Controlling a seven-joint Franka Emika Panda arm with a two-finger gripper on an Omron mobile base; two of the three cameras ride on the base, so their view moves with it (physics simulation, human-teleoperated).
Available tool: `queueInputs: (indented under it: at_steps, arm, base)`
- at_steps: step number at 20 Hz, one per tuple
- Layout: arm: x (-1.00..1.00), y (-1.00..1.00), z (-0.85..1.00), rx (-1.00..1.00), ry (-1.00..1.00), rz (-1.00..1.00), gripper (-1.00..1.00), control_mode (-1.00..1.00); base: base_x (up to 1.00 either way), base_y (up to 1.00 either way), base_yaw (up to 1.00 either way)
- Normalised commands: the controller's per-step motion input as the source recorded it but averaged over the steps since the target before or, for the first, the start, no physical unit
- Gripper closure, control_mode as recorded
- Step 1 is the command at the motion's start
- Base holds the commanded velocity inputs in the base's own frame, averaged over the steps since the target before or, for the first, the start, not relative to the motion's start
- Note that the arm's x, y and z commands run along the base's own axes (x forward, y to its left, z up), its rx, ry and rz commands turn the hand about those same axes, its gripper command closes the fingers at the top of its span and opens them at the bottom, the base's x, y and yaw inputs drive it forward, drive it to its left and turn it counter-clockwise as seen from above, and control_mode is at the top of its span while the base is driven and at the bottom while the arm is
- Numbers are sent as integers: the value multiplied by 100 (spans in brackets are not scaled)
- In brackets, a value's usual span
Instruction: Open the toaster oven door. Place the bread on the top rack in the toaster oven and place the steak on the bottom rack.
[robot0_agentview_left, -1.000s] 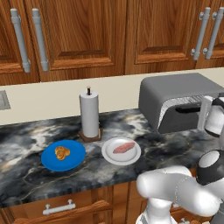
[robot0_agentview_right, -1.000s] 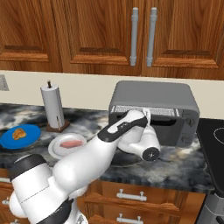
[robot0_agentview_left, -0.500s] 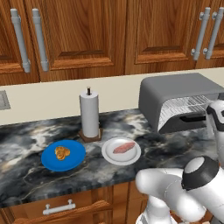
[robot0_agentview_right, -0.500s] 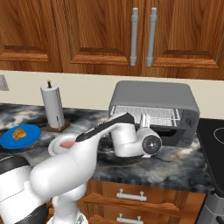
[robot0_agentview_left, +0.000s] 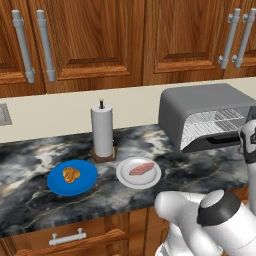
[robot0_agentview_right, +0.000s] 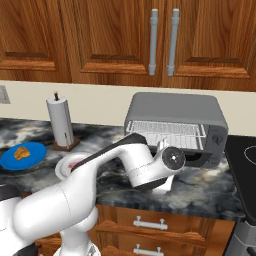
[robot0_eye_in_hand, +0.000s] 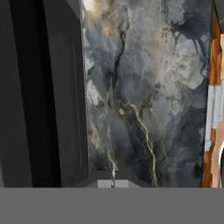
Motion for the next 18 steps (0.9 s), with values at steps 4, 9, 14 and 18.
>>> queueInputs:
  at_steps: [4,9,14,18]
  arm:
    - [-37,0,26,0,13,5,-100,-100]
    - [0,0,45,0,6,9,-100,-100]
    - [29,4,34,-1,-6,24,-100,-100]
    - [23,6,39,-7,-13,32,-100,-100]
  base:
    - [0,0,0]
    - [0,0,0]
    - [0,0,0]
    - [0,0,0]
